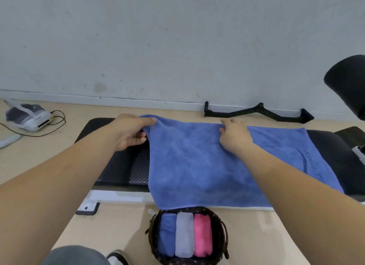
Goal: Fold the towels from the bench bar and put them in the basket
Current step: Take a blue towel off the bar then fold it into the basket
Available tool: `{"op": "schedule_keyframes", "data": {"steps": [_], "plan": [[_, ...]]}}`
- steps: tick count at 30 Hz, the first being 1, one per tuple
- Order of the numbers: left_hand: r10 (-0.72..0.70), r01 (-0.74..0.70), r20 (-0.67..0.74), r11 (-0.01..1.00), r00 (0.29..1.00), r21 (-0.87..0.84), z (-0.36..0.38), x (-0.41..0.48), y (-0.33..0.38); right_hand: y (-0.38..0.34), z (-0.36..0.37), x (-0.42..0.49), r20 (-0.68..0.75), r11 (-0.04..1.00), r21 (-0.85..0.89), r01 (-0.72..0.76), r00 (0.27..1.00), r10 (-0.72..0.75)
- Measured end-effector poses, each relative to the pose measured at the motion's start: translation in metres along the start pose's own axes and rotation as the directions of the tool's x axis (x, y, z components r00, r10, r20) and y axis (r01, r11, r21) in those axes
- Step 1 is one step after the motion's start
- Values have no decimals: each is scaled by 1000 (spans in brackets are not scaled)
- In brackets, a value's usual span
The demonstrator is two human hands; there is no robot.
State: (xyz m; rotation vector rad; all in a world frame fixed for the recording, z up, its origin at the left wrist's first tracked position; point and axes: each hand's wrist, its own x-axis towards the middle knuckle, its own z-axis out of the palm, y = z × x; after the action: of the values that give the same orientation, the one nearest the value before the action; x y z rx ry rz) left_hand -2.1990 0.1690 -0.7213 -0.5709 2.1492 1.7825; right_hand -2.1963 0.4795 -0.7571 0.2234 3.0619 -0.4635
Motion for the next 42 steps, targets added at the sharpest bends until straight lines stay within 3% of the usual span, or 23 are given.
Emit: {"op": "schedule_keyframes", "data": {"steps": [2, 5, 9, 14, 16, 19, 20, 23, 26, 29, 32, 35, 39, 42], "plan": [[-46, 44, 36, 998, 998, 46, 2, 1, -7, 7, 0, 8, -30, 998, 12, -65, 997, 65], [6, -7, 35, 999, 999, 48, 7, 6, -7, 11, 1, 21, -109, 991, 91, -103, 988, 113], [142, -142, -44, 990, 989, 4, 22, 11, 4, 16, 6, 29, -196, 995, 46, -89, 976, 96], [156, -169, -138, 981, 978, -94, 31, 20, 6, 32, 4, 44, -255, 994, -21, -111, 962, 102], [229, -231, -247, 973, 941, 22, 19, 29, 3, 34, 1, 46, -241, 991, -40, -131, 963, 117], [434, -291, -409, 884, 803, 366, -9, 38, 3, 25, 4, 42, -255, 985, -74, -153, 958, 130], [426, -287, -401, 887, 811, 363, -15, 39, 4, 18, 6, 38, -276, 986, -103, -131, 956, 98], [202, -157, -252, 969, 946, 190, -21, 30, 1, -15, 12, 21, -310, 996, -68, 50, 948, -69], [32, -2, -175, 986, 984, 165, -23, 11, -11, -52, 16, -16, -115, 982, 40, 182, 978, -176], [-36, 62, -96, 959, 995, 278, -26, -8, -18, -73, 21, -63, 112, 978, -56, 203, 974, -196], [-64, 57, 4, 911, 998, 409, -19, -25, -19, -82, 19, -104, 210, 968, -128, 218, 959, -188], [18, -19, 7, 956, 1000, 293, -6, -37, -19, -83, 21, -135, 197, 952, -60, 301, 938, -284], [60, -57, 11, 984, 998, -167, -1, -44, -24, -75, 40, -154, 209, 835, -207, 509, 857, -471], [96, -83, 38, 964, 995, -254, 5, -51, -37, -66, 53, -152, 40, 827, -151, 541, 839, -542]]}}
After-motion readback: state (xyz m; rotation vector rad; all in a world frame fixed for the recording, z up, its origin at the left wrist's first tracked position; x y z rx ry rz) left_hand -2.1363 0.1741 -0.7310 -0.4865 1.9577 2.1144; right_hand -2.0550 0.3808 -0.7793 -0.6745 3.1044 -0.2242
